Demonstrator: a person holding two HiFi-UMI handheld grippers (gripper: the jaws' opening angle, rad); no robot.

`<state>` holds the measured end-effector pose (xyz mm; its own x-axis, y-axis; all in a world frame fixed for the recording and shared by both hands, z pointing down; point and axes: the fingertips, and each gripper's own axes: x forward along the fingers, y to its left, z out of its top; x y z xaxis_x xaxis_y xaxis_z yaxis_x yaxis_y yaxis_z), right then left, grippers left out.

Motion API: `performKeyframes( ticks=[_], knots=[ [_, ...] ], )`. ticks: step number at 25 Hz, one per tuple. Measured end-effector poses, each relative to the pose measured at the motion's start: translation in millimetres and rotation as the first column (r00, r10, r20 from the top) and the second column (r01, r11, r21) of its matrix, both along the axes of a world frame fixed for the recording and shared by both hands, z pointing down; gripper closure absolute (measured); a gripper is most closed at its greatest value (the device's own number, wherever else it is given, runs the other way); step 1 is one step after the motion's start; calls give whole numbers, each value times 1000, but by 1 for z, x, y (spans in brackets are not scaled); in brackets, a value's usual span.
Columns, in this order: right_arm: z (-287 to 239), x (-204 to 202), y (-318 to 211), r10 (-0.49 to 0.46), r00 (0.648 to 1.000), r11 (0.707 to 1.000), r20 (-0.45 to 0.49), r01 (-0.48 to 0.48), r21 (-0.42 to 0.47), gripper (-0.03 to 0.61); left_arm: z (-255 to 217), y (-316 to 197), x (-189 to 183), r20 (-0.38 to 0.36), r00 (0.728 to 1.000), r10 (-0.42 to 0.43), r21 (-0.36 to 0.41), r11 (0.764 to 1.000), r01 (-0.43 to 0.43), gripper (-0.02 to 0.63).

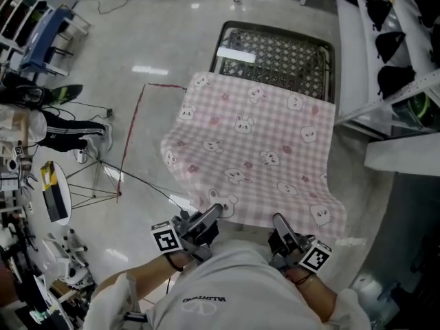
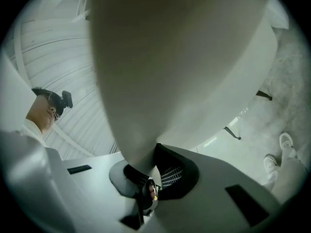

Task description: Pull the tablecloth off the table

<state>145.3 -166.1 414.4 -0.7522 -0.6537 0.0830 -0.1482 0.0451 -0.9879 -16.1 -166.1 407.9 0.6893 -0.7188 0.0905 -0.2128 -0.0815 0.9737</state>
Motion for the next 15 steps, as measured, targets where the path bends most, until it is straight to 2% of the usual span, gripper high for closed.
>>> performKeyframes(
  ticks=[4, 7, 15],
  knots=[
    [-13, 5, 0, 37, 998, 998, -48, -34, 54, 568, -21, -7, 6, 63, 996, 58, 124, 990, -65, 614],
    [-26, 6, -2, 80, 996, 994, -41, -77, 76, 568, -34, -13, 7, 55, 996, 70, 179, 981, -79, 614],
    [-51, 6, -2, 93, 995, 990, -20, -91, 108, 568, -54, -14, 6, -11, 994, 106, 165, 981, -103, 614]
  ],
)
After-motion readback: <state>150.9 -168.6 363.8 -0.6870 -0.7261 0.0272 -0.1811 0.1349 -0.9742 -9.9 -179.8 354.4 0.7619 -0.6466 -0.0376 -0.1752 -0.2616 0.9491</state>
